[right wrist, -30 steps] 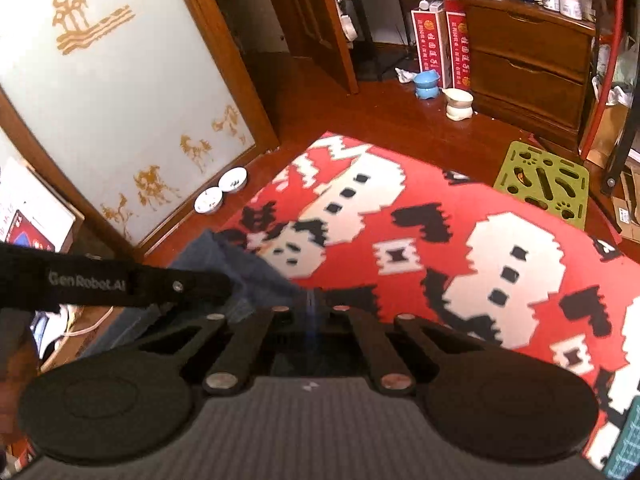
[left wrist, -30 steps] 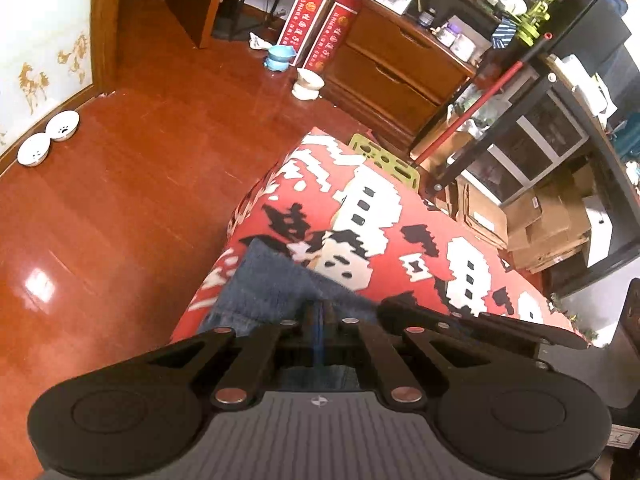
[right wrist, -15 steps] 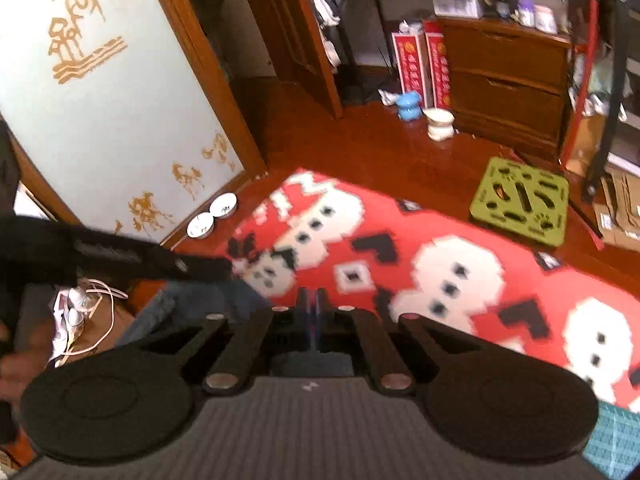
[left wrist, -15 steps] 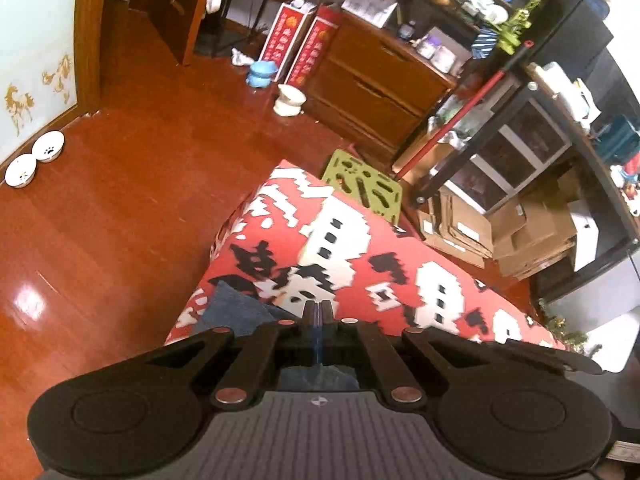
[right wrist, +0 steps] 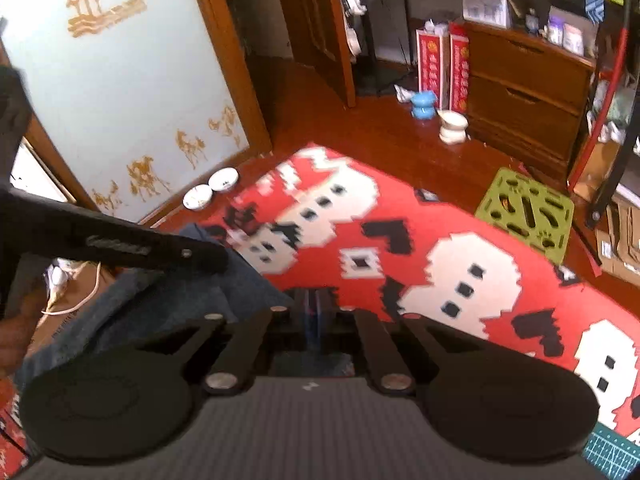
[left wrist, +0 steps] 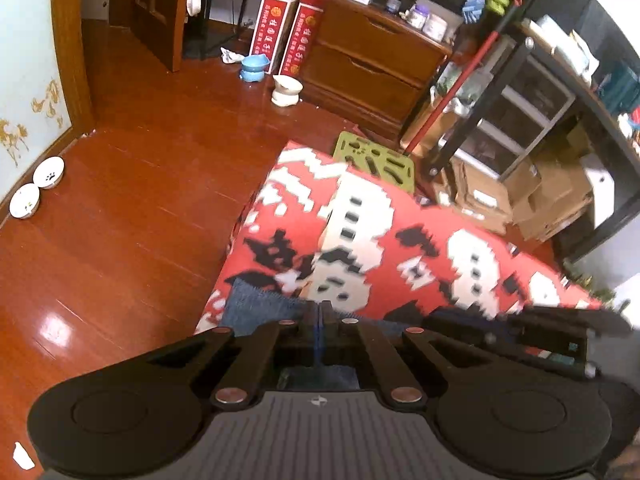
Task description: Fold clothes
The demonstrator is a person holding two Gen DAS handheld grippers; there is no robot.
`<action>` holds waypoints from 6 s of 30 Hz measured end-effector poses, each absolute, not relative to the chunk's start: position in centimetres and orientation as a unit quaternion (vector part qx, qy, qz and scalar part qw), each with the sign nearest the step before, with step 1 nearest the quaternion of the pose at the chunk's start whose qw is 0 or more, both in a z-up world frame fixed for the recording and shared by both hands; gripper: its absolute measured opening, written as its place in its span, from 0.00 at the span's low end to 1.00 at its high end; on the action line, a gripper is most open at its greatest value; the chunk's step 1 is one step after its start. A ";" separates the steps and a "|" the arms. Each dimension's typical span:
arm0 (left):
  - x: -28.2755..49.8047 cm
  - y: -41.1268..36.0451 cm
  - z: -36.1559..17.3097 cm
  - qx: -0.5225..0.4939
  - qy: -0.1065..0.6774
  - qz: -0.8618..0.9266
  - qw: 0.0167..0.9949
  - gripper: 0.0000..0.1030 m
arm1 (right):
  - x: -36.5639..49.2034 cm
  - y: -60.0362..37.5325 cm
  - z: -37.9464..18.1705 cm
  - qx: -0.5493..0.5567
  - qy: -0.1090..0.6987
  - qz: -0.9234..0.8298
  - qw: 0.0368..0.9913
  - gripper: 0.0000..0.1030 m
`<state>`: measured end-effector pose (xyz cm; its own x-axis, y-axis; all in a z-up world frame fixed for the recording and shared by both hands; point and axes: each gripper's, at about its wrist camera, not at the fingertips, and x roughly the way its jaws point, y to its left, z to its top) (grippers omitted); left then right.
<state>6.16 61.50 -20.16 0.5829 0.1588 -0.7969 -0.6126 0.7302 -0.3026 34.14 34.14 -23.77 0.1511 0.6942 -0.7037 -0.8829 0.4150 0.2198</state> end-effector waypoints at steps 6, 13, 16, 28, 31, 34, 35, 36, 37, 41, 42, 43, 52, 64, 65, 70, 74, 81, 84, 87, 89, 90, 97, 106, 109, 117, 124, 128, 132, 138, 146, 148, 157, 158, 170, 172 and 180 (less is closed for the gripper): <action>3.5 62.0 -17.9 -0.310 0.369 0.238 0.844 0.01 | 31.6 35.0 -22.4 -0.107 0.385 0.569 0.719 0.03; 3.2 62.8 -20.6 -0.307 0.390 0.236 0.836 0.01 | 30.4 37.9 -24.6 -0.116 0.399 0.567 0.711 0.01; 4.5 62.9 -20.8 -0.285 0.397 0.238 0.839 0.01 | 30.6 38.6 -25.1 -0.119 0.398 0.567 0.712 0.00; 5.0 62.3 -19.2 -0.253 0.418 0.234 0.841 0.00 | 33.5 35.8 -22.7 -0.070 0.425 0.550 0.716 0.02; 3.7 60.8 -18.0 -0.256 0.408 0.226 0.847 0.00 | 32.6 34.2 -22.4 -0.080 0.429 0.556 0.707 0.02; 3.1 59.0 -18.1 -0.251 0.410 0.223 0.848 0.00 | 31.3 33.9 -23.1 -0.100 0.429 0.562 0.700 0.02; 3.0 58.5 -18.3 -0.244 0.413 0.224 0.848 0.00 | 31.0 34.0 -23.4 -0.104 0.426 0.562 0.702 0.02; 2.9 58.2 -18.8 -0.241 0.416 0.225 0.847 0.00 | 30.9 34.0 -23.7 -0.105 0.425 0.560 0.704 0.02; 3.0 58.1 -19.2 -0.242 0.418 0.228 0.845 0.00 | 30.9 34.1 -23.9 -0.104 0.424 0.557 0.706 0.02; 3.0 57.8 -20.7 -0.233 0.413 0.234 0.849 0.01 | 31.8 34.3 -24.8 -0.090 0.434 0.537 0.718 0.00; 3.0 57.8 -20.7 -0.232 0.410 0.234 0.851 0.01 | 32.0 34.2 -25.0 -0.082 0.437 0.535 0.718 0.00; 2.9 57.8 -20.8 -0.231 0.407 0.235 0.852 0.01 | 32.1 34.2 -25.1 -0.078 0.438 0.534 0.719 0.00; 3.4 57.3 -20.7 -0.208 0.408 0.241 0.856 0.01 | 31.5 34.9 -25.0 -0.092 0.429 0.521 0.732 0.00; 0.2 55.8 -16.3 -0.220 0.346 0.233 0.882 0.00 | 27.5 31.9 -20.8 -0.059 0.382 0.526 0.758 0.00; -0.6 55.1 -16.5 -0.227 0.349 0.232 0.879 0.00 | 26.8 31.5 -20.9 -0.056 0.385 0.524 0.757 0.00; -3.4 52.7 -17.5 -0.213 0.371 0.224 0.876 0.00 | 23.1 30.4 -21.2 -0.067 0.397 0.529 0.747 0.00; -5.6 51.3 -18.4 -0.216 0.384 0.213 0.872 0.00 | 20.3 29.6 -21.5 -0.086 0.408 0.534 0.736 0.00; -10.4 49.8 -19.8 -0.246 0.379 0.222 0.864 0.01 | 15.6 27.4 -22.9 -0.117 0.406 0.552 0.719 0.00; -11.3 49.3 -20.4 -0.230 0.391 0.231 0.861 0.01 | 14.9 26.6 -23.6 -0.129 0.399 0.548 0.724 0.00; -12.0 49.4 -20.9 -0.240 0.382 0.232 0.862 0.02 | 14.6 25.6 -24.1 -0.126 0.397 0.545 0.728 0.00; -12.3 49.3 -20.9 -0.246 0.376 0.237 0.861 0.02 | 14.1 25.1 -23.9 -0.135 0.388 0.547 0.730 0.00; -12.4 49.2 -20.9 -0.249 0.372 0.240 0.861 0.02 | 13.9 24.8 -23.7 -0.142 0.383 0.547 0.730 0.00; -14.0 46.1 -19.5 -0.252 0.335 0.219 0.881 0.01 | 12.5 21.6 -20.9 -0.130 0.339 0.558 0.746 0.00; -13.1 42.4 -21.8 -0.256 0.368 0.198 0.871 0.02 | 10.7 19.1 -23.5 -0.118 0.378 0.551 0.735 0.00; -13.9 42.1 -22.0 -0.271 0.359 0.205 0.869 0.02 | 10.4 18.2 -23.8 -0.116 0.383 0.549 0.734 0.00; -15.1 41.1 -20.5 -0.282 0.361 0.228 0.859 0.02 | 9.6 15.6 -23.1 -0.114 0.388 0.530 0.745 0.01; -17.5 38.2 -17.4 -0.274 0.355 0.250 0.858 0.15 | 8.9 12.2 -19.6 -0.119 0.375 0.497 0.773 0.05; -19.2 36.3 -15.2 -0.262 0.337 0.282 0.859 0.52 | 8.6 10.0 -17.3 -0.112 0.371 0.489 0.782 0.31; -20.5 34.9 -13.7 -0.253 0.331 0.295 0.859 0.69 | 7.6 8.2 -14.9 -0.122 0.354 0.485 0.790 0.50; -22.6 32.3 -11.7 -0.223 0.319 0.320 0.864 0.88 | 5.2 5.4 -11.6 -0.106 0.333 0.489 0.799 0.83; -24.2 27.9 -8.6 -0.166 0.293 0.329 0.882 0.97 | 2.1 2.4 -8.4 -0.098 0.311 0.483 0.813 1.00; -24.4 27.0 -7.9 -0.162 0.289 0.327 0.885 1.00 | 1.5 2.0 -7.8 -0.107 0.307 0.474 0.818 1.00; -25.3 25.2 -6.8 -0.156 0.276 0.340 0.885 1.00 | -0.5 0.0 -6.1 -0.107 0.302 0.463 0.826 1.00; -25.3 25.1 -6.8 -0.157 0.278 0.340 0.885 1.00 | -0.7 0.0 -6.0 -0.106 0.302 0.463 0.827 1.00; -25.6 25.0 -7.3 -0.158 0.289 0.360 0.873 1.00 | -1.1 0.3 -6.5 -0.106 0.316 0.460 0.823 1.00; -25.6 24.7 -7.3 -0.149 0.291 0.362 0.873 1.00 | -0.9 0.4 -6.7 -0.104 0.319 0.457 0.824 1.00; -25.6 24.7 -7.4 -0.147 0.291 0.365 0.872 1.00 | -0.4 0.4 -7.0 -0.102 0.327 0.456 0.821 1.00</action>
<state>-25.59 24.72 -7.38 0.5644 0.5508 -0.6149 -0.7218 0.6907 -0.0439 -0.41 0.45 -7.05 0.3703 0.6820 -0.6307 -0.8152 0.5641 0.1313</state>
